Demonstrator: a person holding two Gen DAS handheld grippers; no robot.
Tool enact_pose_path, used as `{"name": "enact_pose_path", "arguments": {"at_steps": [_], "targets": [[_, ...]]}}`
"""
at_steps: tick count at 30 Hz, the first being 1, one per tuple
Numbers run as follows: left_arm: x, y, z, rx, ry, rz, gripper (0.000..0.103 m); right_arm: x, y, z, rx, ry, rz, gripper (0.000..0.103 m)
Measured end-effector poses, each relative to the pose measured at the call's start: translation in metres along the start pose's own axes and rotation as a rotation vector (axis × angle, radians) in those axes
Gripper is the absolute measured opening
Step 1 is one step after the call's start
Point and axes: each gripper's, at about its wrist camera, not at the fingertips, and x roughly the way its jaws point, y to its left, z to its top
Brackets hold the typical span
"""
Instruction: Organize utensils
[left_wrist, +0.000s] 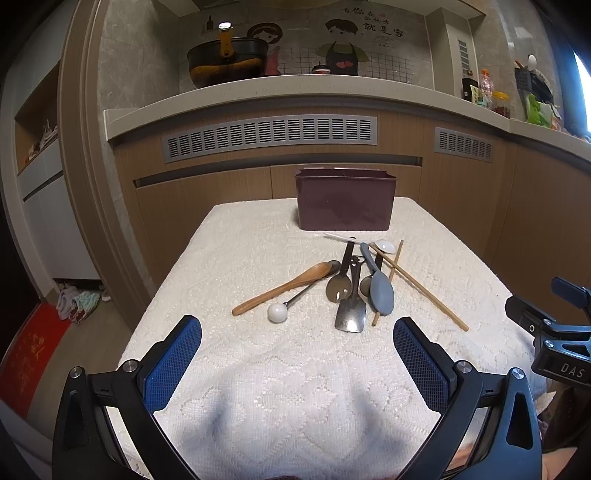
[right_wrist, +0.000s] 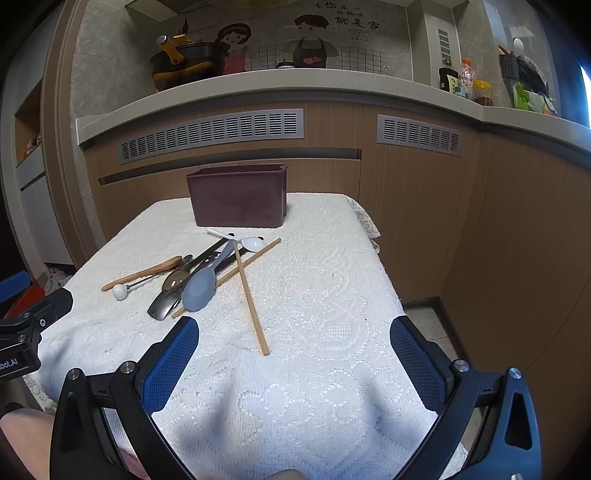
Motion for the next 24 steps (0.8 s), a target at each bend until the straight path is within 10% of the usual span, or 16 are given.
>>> {"name": "enact_pose_path", "arguments": {"at_steps": [24], "targets": [[0.0010, 0.0010, -0.0002, -0.004, 0.008, 0.000, 0.103, 0.0013, -0.0014, 0.0001, 0.003, 0.008, 0.000, 0.103]]}}
